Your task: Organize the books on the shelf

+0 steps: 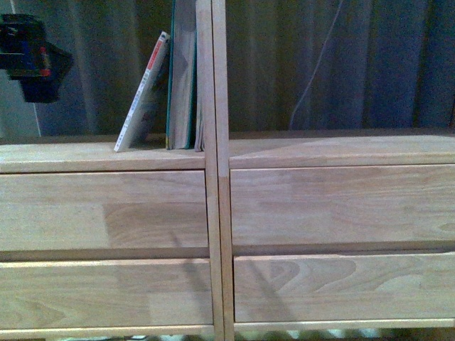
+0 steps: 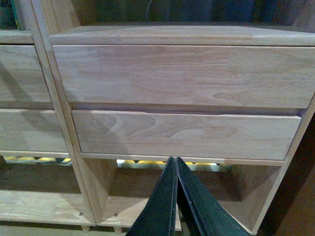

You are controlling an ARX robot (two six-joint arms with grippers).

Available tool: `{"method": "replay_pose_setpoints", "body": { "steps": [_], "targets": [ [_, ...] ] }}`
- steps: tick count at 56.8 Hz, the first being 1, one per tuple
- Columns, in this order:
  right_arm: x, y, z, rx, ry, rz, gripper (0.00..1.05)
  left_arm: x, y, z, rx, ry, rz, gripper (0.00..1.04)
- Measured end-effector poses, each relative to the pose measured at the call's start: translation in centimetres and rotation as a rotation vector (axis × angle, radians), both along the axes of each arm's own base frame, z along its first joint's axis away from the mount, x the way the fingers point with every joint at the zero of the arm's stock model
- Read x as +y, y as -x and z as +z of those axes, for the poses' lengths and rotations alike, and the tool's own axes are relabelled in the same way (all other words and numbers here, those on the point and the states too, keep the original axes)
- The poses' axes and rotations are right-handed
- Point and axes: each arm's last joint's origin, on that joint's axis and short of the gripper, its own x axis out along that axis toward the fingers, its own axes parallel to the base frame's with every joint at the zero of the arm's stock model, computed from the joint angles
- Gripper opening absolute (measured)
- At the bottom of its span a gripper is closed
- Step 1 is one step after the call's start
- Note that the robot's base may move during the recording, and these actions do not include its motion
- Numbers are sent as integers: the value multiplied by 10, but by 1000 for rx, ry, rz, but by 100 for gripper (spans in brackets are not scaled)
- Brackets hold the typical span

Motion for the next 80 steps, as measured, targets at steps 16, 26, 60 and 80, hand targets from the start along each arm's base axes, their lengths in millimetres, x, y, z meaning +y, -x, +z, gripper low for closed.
{"method": "replay_pose_setpoints", "body": {
  "steps": [16, 26, 60, 80],
  "targets": [
    [0, 0, 0, 0, 0, 0, 3, 17, 162, -58, 214, 51, 230, 66],
    [0, 0, 0, 0, 0, 1, 3, 30, 178, -91, 219, 51, 229, 18],
    [0, 0, 0, 0, 0, 0, 3, 30, 196, -124, 211, 55, 228, 3],
    [0, 0, 0, 0, 0, 0, 3, 30, 210, -139, 223, 54, 230, 3]
  ]
}}
